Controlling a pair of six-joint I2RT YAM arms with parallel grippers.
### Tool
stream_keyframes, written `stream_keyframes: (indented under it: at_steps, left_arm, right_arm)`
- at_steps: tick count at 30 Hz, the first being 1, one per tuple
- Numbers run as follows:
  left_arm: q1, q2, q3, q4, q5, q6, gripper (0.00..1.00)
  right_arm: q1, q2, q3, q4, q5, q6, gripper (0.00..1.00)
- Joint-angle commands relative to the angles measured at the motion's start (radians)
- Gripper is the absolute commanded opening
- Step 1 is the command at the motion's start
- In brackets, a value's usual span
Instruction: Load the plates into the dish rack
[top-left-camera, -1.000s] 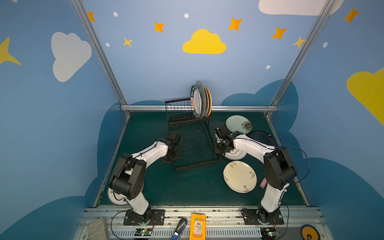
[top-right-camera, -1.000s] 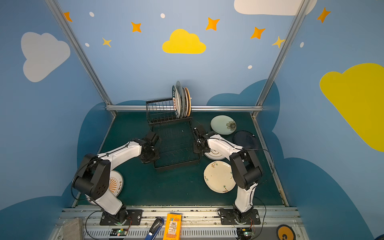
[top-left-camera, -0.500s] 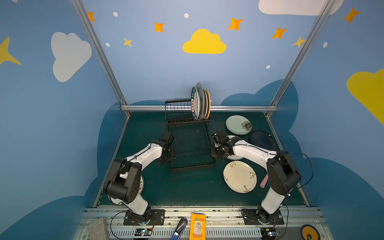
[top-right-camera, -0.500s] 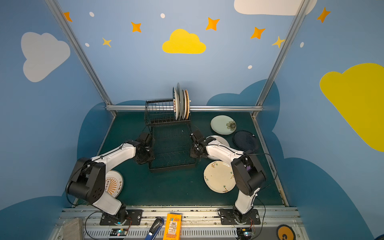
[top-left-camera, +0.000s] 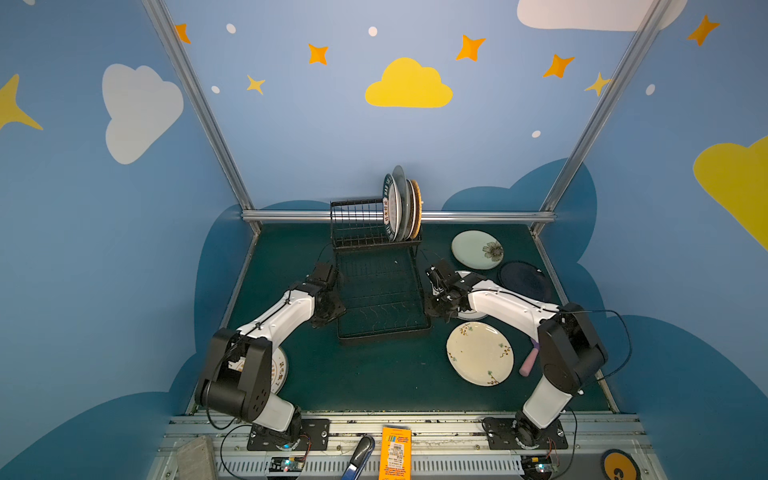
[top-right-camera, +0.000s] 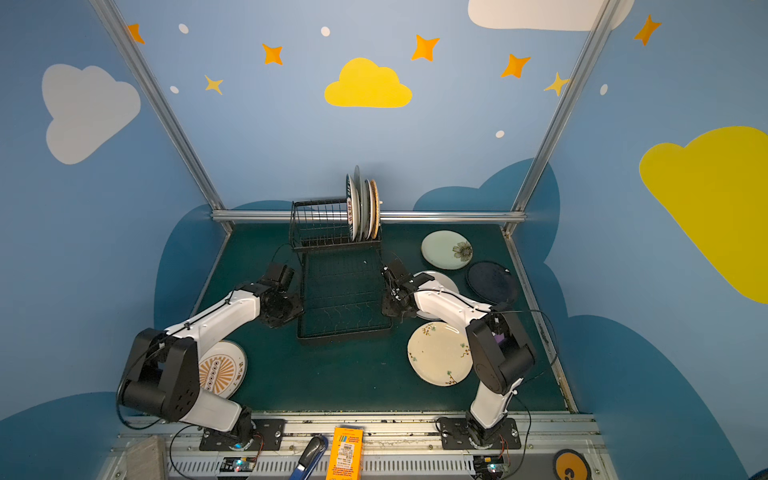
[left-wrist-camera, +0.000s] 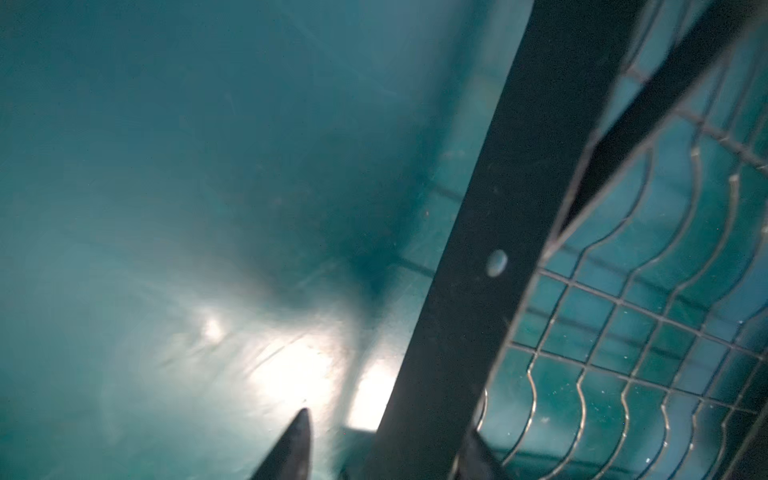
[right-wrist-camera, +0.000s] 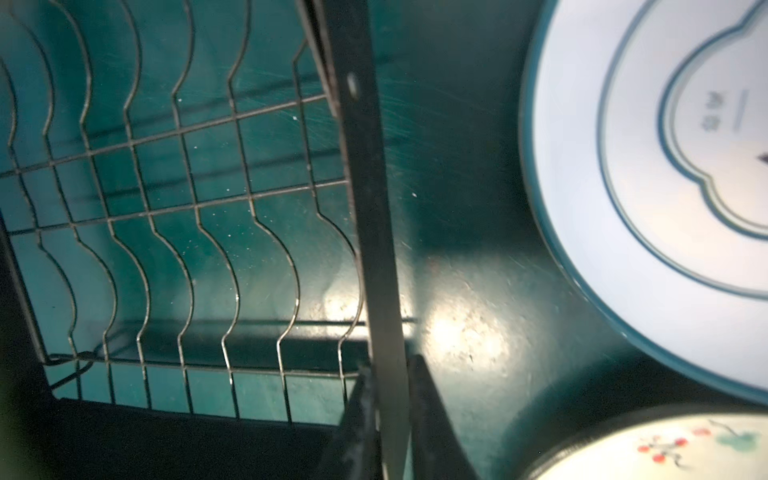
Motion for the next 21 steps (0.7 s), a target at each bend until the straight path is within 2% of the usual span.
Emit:
stream_keyframes:
  at_steps: [1, 6, 10, 13, 17, 21]
  left_arm:
    - [0.007, -0.064, -0.002, -0.094, -0.079, -0.024, 0.65]
    - [0.029, -0.174, -0.02, -0.197, -0.124, -0.063, 0.83]
    - [0.111, -0.298, -0.07, -0.252, -0.096, -0.096, 0.93]
    - [0.2, -0.419, -0.131, -0.262, -0.065, -0.125, 1.0]
    - [0.356, -0.559, -0.201, -0.296, -0.06, -0.161, 1.0]
    - [0.537, -0.618, -0.261, -0.259, -0.025, -0.142, 1.0]
  right_arm:
    - [-0.011, -0.036, 0.007, -0.052, 0.014, -0.006, 0.26]
    - [-0.012, -0.049, 0.015, -0.042, 0.002, -0.027, 0.39]
    - [-0.012, -0.072, 0.021, -0.04, -0.002, -0.042, 0.5]
    - [-0.012, -0.093, 0.019, -0.037, -0.01, -0.057, 0.6]
    - [-0.011, -0.111, 0.014, -0.031, -0.03, -0.081, 0.68]
    - [-0.01, -0.117, 0.007, -0.02, -0.054, -0.106, 0.76]
